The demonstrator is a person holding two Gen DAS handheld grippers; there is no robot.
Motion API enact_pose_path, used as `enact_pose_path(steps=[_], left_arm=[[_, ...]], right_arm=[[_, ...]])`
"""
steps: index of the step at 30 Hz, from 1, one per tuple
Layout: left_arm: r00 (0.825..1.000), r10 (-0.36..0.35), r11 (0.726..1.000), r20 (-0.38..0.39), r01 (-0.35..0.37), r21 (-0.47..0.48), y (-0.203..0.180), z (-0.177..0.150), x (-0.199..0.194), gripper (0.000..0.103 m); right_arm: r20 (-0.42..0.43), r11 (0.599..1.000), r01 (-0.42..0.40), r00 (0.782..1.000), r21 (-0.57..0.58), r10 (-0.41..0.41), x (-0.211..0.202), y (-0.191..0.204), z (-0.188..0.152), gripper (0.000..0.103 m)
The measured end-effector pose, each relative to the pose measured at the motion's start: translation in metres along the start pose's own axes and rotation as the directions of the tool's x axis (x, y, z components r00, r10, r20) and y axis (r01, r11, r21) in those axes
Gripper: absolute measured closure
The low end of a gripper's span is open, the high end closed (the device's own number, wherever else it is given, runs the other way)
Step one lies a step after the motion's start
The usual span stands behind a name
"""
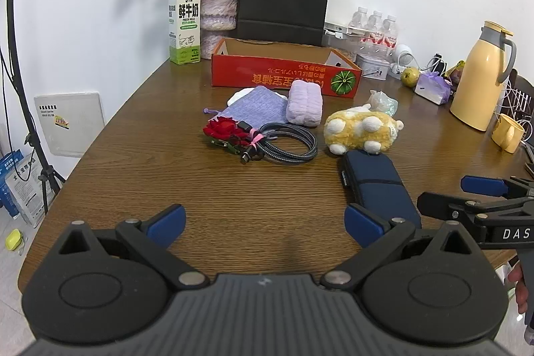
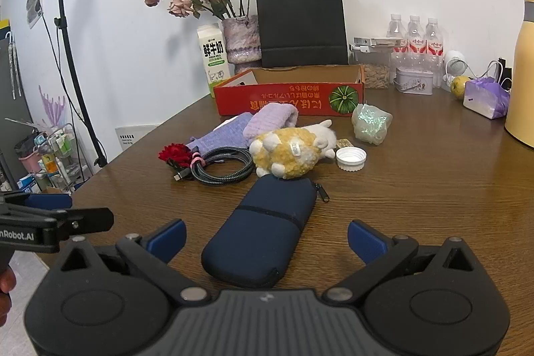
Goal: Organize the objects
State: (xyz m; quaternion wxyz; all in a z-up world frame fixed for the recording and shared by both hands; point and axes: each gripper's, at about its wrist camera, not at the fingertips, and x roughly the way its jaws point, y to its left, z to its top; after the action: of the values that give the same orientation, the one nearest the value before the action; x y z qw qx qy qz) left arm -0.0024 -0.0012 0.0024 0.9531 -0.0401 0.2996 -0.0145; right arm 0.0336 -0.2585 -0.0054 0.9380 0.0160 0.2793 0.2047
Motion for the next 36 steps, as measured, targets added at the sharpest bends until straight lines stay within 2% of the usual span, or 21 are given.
enact_pose_path(steps=[36], left_arm=[[1.0,0.002,1.0,0.002,-0.002,0.001,-0.0013,-0.0011,-0.0001,0.0]], right_arm=[[0.004,1.0,-0.002,1.0,-0.009,0.002,-0.0003,0.0023,-0.0012,0.0]])
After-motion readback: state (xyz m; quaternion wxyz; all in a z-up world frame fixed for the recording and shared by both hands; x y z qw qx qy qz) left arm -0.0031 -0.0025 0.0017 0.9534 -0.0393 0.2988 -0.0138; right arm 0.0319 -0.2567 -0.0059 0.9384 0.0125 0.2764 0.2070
